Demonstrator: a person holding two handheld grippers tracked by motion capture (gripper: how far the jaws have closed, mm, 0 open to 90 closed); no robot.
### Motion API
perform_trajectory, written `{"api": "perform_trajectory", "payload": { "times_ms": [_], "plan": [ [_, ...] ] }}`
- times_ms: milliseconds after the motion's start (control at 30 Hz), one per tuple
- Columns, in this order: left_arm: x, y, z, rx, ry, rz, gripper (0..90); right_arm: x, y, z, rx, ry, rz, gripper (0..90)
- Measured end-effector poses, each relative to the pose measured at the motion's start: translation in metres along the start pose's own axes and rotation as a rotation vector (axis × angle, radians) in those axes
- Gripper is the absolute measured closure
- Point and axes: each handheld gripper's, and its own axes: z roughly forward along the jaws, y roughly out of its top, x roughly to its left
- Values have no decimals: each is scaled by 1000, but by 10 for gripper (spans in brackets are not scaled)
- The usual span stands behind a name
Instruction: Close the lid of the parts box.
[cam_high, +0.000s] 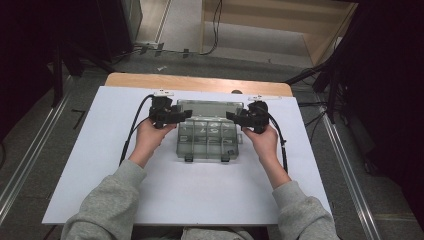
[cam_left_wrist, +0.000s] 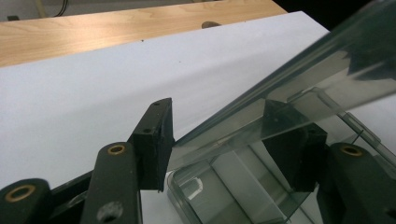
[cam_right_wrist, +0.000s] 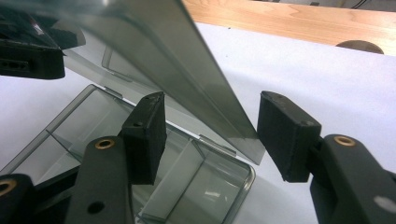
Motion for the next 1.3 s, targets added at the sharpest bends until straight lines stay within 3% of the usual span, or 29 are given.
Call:
{"api": "perform_trajectory", "payload": {
  "times_ms": [133,300,767,900,1167,1300],
  "plan": [
    [-1,-1,0,3,0,9,425,1,0,0,0,6,-1,385],
    [0,-1,1,24,-24,-23,337,2,-1,-1,6,6,-9,381],
    [7,-1,-12,54,-28,-56,261,3,-1,-2,0,22,-10,345],
    [6,-2,-16,86,-44,-39,262,3,-1,-2,-1,23,-11,344],
    [10,-3,-30,91,-88,-48,260,3,-1,-3,0,26,-14,343],
    [11,-2,-39,97,-83,-48,334,2,-1,-3,-5,34,-8,343]
  ]
}}
